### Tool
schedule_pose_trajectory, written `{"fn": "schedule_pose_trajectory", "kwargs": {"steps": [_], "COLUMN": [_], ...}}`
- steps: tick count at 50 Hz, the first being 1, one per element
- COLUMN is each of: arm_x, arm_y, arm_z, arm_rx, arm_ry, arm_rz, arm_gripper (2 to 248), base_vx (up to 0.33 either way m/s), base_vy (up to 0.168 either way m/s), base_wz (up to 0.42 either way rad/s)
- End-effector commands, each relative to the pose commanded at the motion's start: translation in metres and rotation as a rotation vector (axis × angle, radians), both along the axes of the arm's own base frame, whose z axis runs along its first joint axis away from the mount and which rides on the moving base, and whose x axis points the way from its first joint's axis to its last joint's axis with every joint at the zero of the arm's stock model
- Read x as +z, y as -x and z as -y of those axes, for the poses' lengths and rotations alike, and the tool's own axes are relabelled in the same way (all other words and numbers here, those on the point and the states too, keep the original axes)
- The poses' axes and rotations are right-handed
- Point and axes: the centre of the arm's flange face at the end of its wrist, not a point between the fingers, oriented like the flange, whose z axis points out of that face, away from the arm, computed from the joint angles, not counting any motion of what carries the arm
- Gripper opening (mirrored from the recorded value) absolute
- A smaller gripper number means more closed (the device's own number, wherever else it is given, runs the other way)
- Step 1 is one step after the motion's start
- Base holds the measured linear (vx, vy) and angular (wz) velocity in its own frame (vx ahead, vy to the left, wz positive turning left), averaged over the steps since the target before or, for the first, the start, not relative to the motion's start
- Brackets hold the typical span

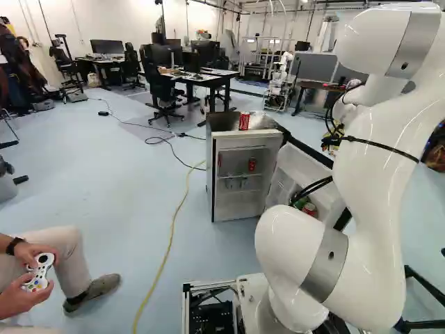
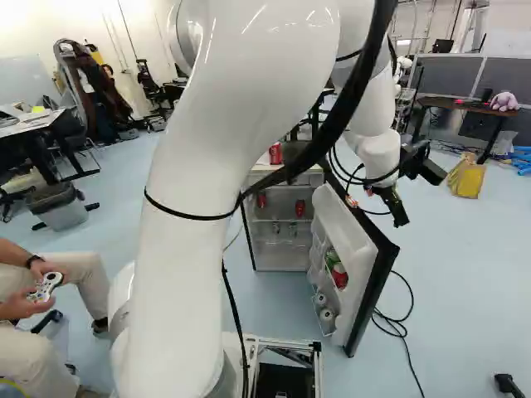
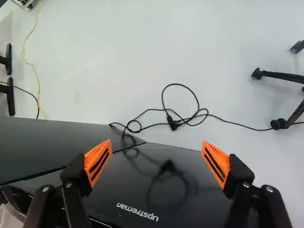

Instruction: Grab a drink from the fridge

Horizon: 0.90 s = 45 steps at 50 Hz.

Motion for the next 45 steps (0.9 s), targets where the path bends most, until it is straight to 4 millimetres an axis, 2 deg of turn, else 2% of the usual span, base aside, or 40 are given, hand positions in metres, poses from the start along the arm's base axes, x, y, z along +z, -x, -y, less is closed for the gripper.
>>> {"fn": "schedule_pose_trajectory", "kwargs": {"steps": [45], "arm_x": [-0.0012], "arm_y": [0.009], "arm_z": [-0.0022], "arm_rx": [-0.003], "arm_ry": [-0.03], "arm_rz": [-0.015], "arm_gripper": [247], "base_vx": [0.0], "base_vy": [0.0], "base_wz": [0.0]}}
